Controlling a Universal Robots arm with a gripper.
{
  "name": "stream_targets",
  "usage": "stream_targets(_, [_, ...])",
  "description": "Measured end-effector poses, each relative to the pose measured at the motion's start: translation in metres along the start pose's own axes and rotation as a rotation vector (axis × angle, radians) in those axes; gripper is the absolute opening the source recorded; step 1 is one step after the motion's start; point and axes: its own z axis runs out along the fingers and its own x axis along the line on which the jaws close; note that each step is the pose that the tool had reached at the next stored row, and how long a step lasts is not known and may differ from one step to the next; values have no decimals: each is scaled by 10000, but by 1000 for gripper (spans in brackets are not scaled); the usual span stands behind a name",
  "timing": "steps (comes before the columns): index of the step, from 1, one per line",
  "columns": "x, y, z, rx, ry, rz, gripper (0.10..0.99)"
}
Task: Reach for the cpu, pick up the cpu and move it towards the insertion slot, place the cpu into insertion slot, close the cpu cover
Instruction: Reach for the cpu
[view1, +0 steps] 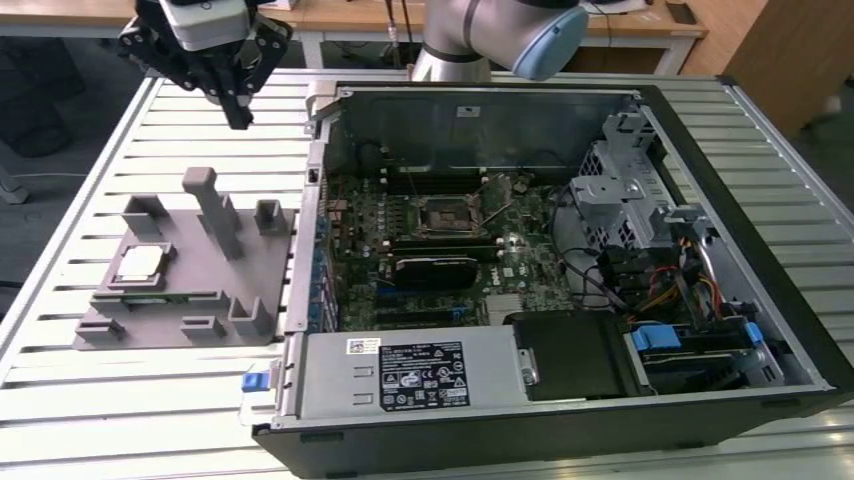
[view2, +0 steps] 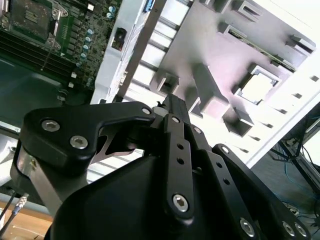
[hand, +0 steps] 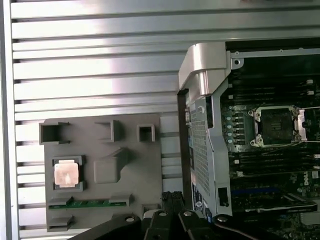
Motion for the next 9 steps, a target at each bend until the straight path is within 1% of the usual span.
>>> stream_targets(2, [44, -3, -1, 0, 0, 0, 106])
stream_targets(9, [238, -18, -4, 1, 4, 1, 106])
